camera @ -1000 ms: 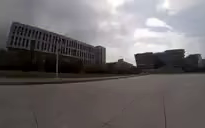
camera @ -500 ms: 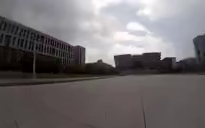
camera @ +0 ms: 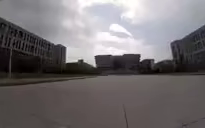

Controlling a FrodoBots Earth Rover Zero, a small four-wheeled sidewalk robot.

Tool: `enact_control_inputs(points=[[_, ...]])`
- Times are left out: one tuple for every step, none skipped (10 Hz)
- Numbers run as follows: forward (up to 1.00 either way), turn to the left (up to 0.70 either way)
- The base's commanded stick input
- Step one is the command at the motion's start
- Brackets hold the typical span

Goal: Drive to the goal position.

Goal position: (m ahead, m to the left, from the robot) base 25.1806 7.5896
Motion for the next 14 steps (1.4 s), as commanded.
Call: enact_control_inputs(points=[[0.00, -0.70], [0.00, -0.70], [0.00, -0.57], [0.00, -0.39], [0.00, -0.03], [0.00, 0.00], [0.70, 0.00], [0.70, 0.00], [0.70, 0.00], [0.70, 0.00], [0.70, 0.00], [0.70, 0.00], [0.70, 0.00], [0.70, 0.00]])
